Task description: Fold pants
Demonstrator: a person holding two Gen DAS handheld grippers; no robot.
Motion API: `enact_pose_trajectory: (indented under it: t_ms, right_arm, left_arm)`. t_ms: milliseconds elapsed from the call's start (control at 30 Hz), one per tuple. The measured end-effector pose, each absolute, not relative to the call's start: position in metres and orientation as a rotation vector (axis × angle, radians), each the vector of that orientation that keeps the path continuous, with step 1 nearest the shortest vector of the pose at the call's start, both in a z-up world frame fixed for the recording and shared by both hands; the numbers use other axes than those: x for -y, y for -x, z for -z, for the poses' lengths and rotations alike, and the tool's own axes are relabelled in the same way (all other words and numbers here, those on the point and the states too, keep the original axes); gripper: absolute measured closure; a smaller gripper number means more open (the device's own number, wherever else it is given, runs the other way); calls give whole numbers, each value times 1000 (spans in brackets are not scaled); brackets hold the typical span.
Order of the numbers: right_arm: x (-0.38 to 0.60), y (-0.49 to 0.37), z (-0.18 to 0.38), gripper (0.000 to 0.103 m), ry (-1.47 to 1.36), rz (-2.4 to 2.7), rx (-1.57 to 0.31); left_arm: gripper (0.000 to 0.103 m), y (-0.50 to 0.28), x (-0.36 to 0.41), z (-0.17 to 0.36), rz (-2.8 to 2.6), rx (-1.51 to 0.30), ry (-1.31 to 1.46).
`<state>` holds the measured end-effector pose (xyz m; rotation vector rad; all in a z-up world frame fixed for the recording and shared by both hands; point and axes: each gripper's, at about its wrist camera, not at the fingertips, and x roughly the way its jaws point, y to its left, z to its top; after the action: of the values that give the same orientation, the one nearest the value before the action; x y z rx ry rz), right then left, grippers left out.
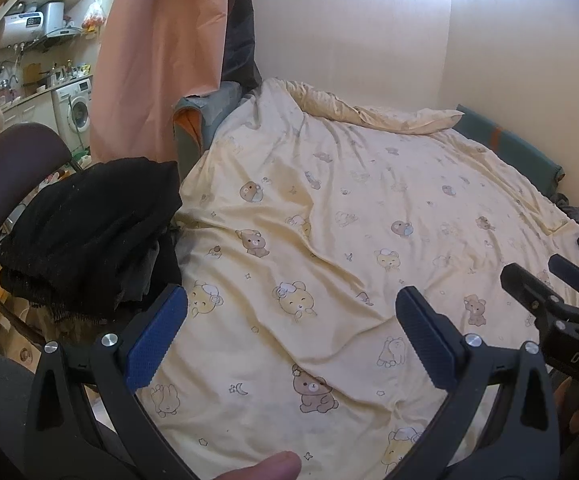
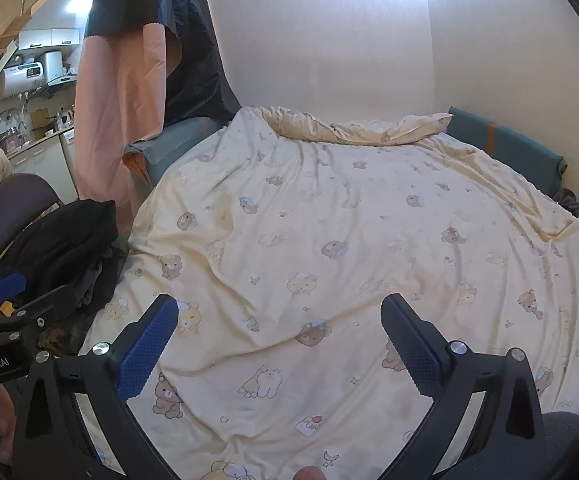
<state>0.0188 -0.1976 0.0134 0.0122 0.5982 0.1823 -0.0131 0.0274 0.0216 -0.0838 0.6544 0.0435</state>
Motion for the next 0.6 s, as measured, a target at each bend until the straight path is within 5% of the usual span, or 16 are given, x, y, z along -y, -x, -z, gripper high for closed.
enact_pose_trajectory:
  t_ms: [600]
  right_arm:
    - [197, -18, -14, 0, -1, -183, -590]
  left_arm:
    - [0, 12, -26, -19, -33, -654, 91]
